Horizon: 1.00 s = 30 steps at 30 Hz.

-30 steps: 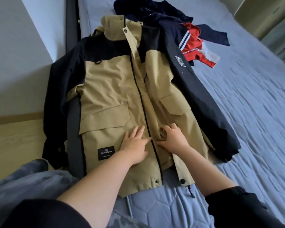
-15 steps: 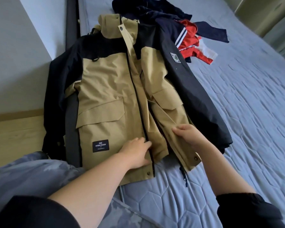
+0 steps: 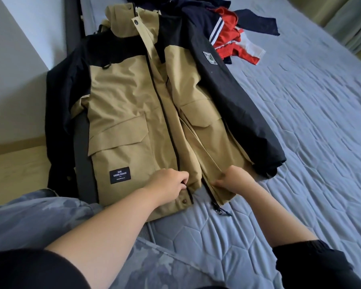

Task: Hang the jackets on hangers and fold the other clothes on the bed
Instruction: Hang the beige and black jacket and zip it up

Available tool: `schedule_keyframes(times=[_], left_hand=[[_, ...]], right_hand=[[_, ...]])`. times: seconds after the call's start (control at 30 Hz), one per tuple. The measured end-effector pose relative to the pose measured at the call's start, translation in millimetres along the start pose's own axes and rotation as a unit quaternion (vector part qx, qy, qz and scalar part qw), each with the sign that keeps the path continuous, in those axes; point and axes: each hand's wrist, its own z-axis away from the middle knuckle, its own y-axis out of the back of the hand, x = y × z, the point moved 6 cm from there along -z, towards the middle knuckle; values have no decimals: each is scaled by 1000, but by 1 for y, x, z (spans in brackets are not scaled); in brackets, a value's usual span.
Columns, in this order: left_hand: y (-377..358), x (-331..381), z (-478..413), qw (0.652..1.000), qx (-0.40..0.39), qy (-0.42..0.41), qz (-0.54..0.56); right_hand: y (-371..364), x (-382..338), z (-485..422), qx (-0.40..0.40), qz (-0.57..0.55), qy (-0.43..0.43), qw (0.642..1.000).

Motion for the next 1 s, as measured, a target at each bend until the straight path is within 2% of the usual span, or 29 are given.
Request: schedule_keyframes(times=[0.1,0.17,0.23,0.27,0.3,0.37,0.4,0.43,0.47,0.5,0.57,0.63,0.67,0.73,0.8,0.9,0.93,1.0], left_hand=[[-2,12,-2,994,53,43,89],[-8,17,-1,990,42,73,115],[-13,17,0,984,20,112,138],[-17,15,2,971,-6,145,188],[-24,14,5,946,-59,189,258],[-43,17,24,862,-234,299,335],[-51,20,38,816,-316,335,349],[-56,23,48,776,-360,361,372],[-60,23,53,740,-365,386,412],[-63,24,53,701,-338,415,472],[-66,26,46,613,-201,459,610],[-64,31,40,538,-68,463,701],[-63,32,37,524,-15,457,718],[-59,26,35,520,74,445,725],[-50,23,37,511,120,430,735],[-35,34,40,482,95,393,777],[-30,38,40,482,79,378,786],[-20,42,41,506,67,356,783]], right_hand=[[-25,20,16,-119,-32,-66,990],[-43,29,27,-175,-153,-110,966],[-55,35,34,-163,-295,-136,932],[-59,35,35,-151,-338,-130,920],[-63,35,37,-141,-363,-121,913],[-68,34,40,-121,-403,-114,900],[-70,34,41,-114,-445,-120,880],[-73,33,42,-111,-499,-127,850],[-74,31,43,-114,-554,-128,815],[-74,27,44,-126,-603,-122,779],[-72,13,47,-169,-680,-96,707],[-64,0,50,-201,-718,-65,663],[-60,-4,51,-211,-727,-51,652],[-51,-9,54,-222,-737,-22,638],[-39,-12,57,-218,-743,4,633],[-17,-14,60,-204,-746,45,632],[-10,-15,60,-199,-747,55,632],[2,-16,62,-192,-745,68,635]])
